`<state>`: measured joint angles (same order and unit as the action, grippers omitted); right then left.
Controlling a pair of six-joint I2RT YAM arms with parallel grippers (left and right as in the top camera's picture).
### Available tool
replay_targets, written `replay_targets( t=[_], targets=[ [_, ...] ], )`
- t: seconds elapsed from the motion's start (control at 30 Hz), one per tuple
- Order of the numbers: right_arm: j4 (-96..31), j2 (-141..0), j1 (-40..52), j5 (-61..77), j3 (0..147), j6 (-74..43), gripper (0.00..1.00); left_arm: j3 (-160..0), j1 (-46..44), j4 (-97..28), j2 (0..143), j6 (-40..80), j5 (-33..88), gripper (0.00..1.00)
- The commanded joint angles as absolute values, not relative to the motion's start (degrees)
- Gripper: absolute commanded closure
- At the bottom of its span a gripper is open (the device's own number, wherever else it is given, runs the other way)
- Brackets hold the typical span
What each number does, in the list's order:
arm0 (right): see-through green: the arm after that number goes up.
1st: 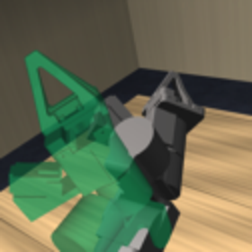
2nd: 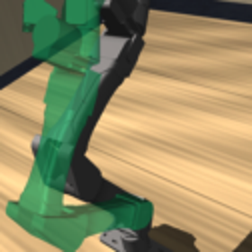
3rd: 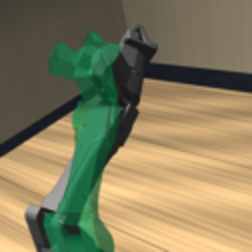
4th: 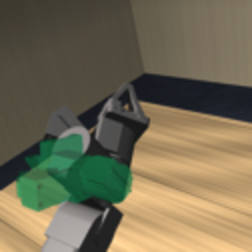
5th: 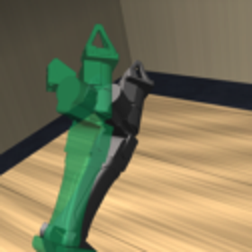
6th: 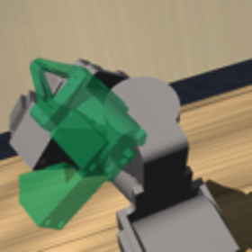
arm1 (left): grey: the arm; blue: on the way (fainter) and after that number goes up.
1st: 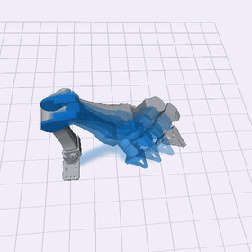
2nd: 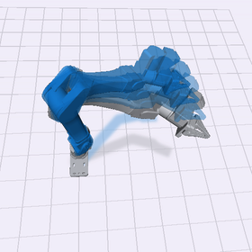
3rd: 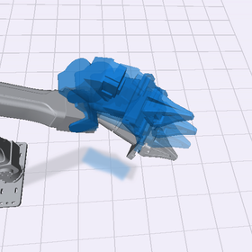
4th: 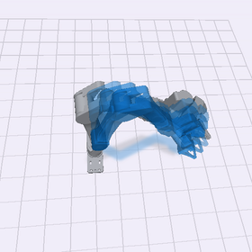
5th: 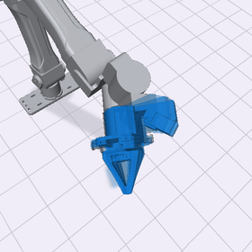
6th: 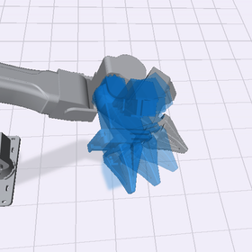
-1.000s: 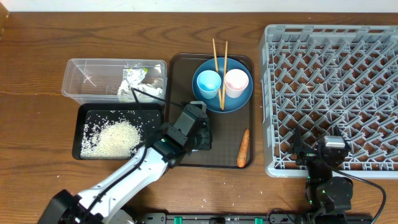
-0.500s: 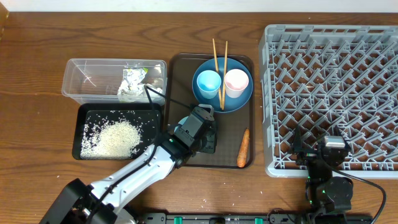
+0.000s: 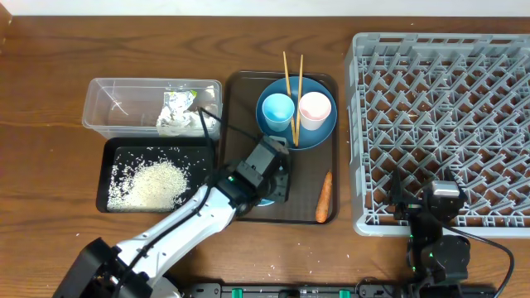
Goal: Sort waste into correct bins and load items into the dishwasher rack
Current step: 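Set the plate down on the brown tray and release it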
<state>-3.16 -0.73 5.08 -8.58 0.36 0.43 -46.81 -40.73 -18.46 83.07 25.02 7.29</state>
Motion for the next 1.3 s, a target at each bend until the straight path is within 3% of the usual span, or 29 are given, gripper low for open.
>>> replay_targets(
  t=[0.0,0.37,0.57,0.73,1.1,1.27],
  targets=[
    [-3.4,-0.8,4.5,-8.8,0.3,0.1,0.01,-51.4,-40.9,-21.8,82.7,22.9,6.9,0.48],
    [-3.4,-0.8,4.5,-8.8,0.3,0.1,0.01,-54.8,-46.5,-25.2,82.7,23.2,15.2,0.48],
    [-3.4,-0.8,4.5,-8.8,0.3,0.1,0.01,-54.7,-51.9,-23.2,82.7,24.3,15.1,0.18],
    [-3.4,-0.8,4.5,-8.8,0.3,0.1,0.01,-54.7,-53.9,-21.1,82.7,24.3,15.0,0.1],
    [-3.4,-0.8,4.5,-8.8,0.3,0.1,0.01,-54.6,-54.2,-17.1,86.1,31.9,14.1,0.45],
    [-3.4,-0.8,4.5,-8.8,0.3,0.0,0.01,-54.6,-54.4,-14.5,90.4,34.0,11.5,0.46]
  ],
)
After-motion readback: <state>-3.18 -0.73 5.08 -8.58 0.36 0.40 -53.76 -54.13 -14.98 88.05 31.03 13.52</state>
